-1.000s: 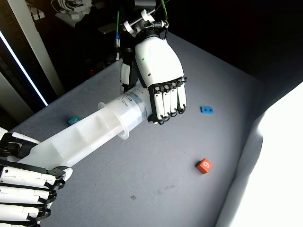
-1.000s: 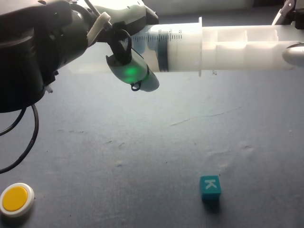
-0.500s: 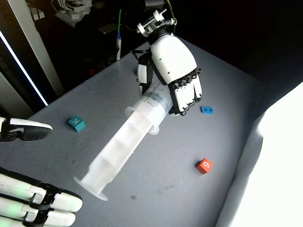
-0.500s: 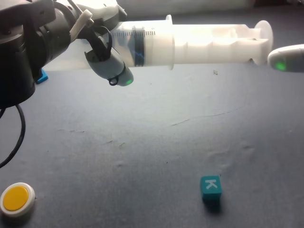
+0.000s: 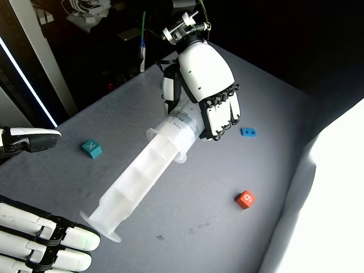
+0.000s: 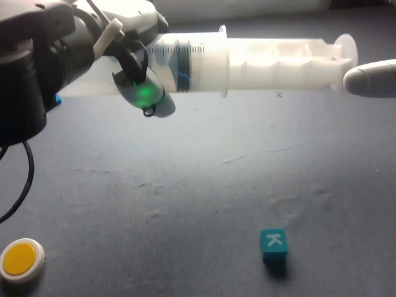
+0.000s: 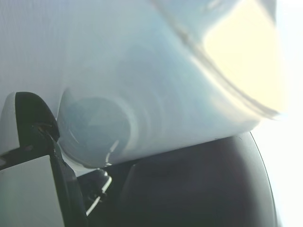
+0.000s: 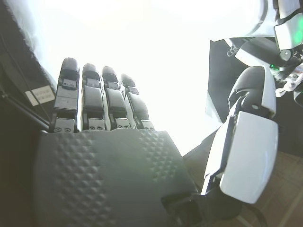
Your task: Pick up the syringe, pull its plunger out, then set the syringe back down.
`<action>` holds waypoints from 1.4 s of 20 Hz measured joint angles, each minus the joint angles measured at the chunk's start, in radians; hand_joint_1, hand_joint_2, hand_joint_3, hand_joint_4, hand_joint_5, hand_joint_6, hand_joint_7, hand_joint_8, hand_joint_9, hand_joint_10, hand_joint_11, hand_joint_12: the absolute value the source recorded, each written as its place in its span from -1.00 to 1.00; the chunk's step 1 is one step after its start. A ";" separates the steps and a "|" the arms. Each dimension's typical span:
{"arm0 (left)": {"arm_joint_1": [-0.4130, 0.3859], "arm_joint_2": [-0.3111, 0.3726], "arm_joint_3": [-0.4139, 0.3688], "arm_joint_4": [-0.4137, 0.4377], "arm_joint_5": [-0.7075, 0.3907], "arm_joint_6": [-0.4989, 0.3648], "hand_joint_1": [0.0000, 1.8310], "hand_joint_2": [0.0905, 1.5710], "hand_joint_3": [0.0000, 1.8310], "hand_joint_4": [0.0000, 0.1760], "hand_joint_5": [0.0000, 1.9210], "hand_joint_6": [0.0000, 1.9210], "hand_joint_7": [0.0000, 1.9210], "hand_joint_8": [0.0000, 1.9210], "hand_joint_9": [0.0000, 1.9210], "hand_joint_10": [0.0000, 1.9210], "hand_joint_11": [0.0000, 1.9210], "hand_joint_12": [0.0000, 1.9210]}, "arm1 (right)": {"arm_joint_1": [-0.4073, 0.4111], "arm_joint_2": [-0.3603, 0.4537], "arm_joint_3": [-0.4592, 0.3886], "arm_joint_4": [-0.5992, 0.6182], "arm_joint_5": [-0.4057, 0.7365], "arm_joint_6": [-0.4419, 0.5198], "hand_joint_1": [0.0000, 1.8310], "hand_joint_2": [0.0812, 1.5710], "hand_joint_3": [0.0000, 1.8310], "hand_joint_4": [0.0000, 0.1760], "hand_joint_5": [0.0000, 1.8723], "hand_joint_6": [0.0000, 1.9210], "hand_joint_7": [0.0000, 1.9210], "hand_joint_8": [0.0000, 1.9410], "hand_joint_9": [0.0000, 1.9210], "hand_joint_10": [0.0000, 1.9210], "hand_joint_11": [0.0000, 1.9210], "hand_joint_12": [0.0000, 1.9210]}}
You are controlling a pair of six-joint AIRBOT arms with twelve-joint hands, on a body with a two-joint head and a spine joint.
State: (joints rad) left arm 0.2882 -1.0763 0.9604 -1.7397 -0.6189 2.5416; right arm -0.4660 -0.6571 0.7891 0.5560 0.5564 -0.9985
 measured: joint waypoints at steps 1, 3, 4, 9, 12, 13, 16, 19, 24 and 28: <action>0.019 0.002 -0.005 0.030 0.001 -0.035 0.21 0.62 -1.00 -0.75 -0.33 0.58 -0.29 0.54 -0.43 0.38 -0.63 0.67 | -0.003 -0.001 0.000 -0.003 0.003 0.000 -0.48 0.00 -0.99 -1.00 -1.00 -1.00 -0.98 -1.00 -0.96 -1.00 -1.00 -0.78; 0.047 0.009 -0.014 0.047 0.011 -0.057 0.22 0.62 -1.00 -0.83 -0.33 0.53 -0.29 0.58 -0.43 0.38 -0.63 0.67 | -0.008 -0.006 0.000 -0.008 0.003 0.000 -0.47 0.01 -0.99 -1.00 -1.00 -1.00 -0.98 -1.00 -0.96 -1.00 -1.00 -0.79; 0.062 0.009 -0.014 0.059 0.011 -0.070 0.22 0.62 -1.00 -0.87 -0.32 0.51 -0.29 0.59 -0.43 0.38 -0.64 0.67 | -0.014 -0.006 0.000 -0.019 0.010 0.001 -0.48 0.00 -1.00 -1.00 -1.00 -1.00 -0.96 -1.00 -0.94 -1.00 -1.00 -0.72; 0.155 0.026 -0.011 0.101 -0.009 -0.173 0.22 0.62 -1.00 -0.76 -0.31 0.53 -0.28 0.56 -0.43 0.44 -0.62 0.71 | -0.024 -0.007 -0.002 -0.034 0.014 0.001 -0.51 0.02 -1.00 -1.00 -1.00 -1.00 -0.96 -1.00 -0.94 -1.00 -1.00 -0.76; 0.193 0.030 -0.007 0.154 -0.017 -0.240 0.22 0.62 -1.00 -0.74 -0.32 0.54 -0.29 0.56 -0.44 0.38 -0.64 0.65 | -0.025 -0.012 -0.002 -0.045 0.013 0.002 -0.52 0.03 -1.00 -1.00 -1.00 -1.00 -0.98 -1.00 -0.96 -1.00 -1.00 -0.81; 0.211 0.030 -0.007 0.163 -0.019 -0.266 0.22 0.63 -1.00 -0.83 -0.34 0.62 -0.28 0.51 -0.43 0.32 -0.62 0.60 | -0.025 -0.012 -0.002 -0.046 0.014 0.001 -0.52 0.02 -1.00 -1.00 -1.00 -1.00 -0.97 -1.00 -0.95 -1.00 -1.00 -0.76; 0.256 0.032 -0.014 0.155 -0.026 -0.298 0.22 0.62 -1.00 -0.97 -0.34 0.53 -0.27 0.57 -0.42 0.31 -0.63 0.62 | -0.030 -0.011 -0.002 -0.045 0.016 0.001 -0.49 0.01 -1.00 -1.00 -1.00 -1.00 -0.96 -1.00 -0.94 -1.00 -1.00 -0.71; 0.280 0.041 -0.030 0.169 -0.035 -0.329 0.22 0.62 -1.00 -0.96 -0.33 0.50 -0.27 0.58 -0.42 0.33 -0.62 0.66 | -0.032 -0.013 -0.002 -0.044 0.012 0.001 -0.43 0.00 -1.00 -1.00 -1.00 -1.00 -0.93 -0.99 -0.92 -0.99 -1.00 -0.69; 0.338 0.050 -0.042 0.204 -0.046 -0.415 0.22 0.62 -1.00 -0.86 -0.34 0.55 -0.27 0.55 -0.41 0.29 -0.61 0.58 | -0.032 -0.014 -0.002 -0.052 0.014 0.001 -0.48 0.04 -0.99 -1.00 -1.00 -1.00 -0.96 -1.00 -0.95 -1.00 -1.00 -0.78; 0.384 0.061 -0.061 0.252 -0.065 -0.499 0.21 0.64 -1.00 -0.96 -0.37 0.57 -0.29 0.60 -0.43 0.34 -0.61 0.61 | -0.038 -0.016 -0.002 -0.055 0.015 0.003 -0.47 0.03 -1.00 -1.00 -1.00 -1.00 -0.97 -1.00 -0.95 -1.00 -1.00 -0.80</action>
State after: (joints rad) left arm 0.6724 -1.0157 0.8989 -1.4879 -0.6838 2.0426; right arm -0.5041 -0.6735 0.7872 0.5014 0.5713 -0.9958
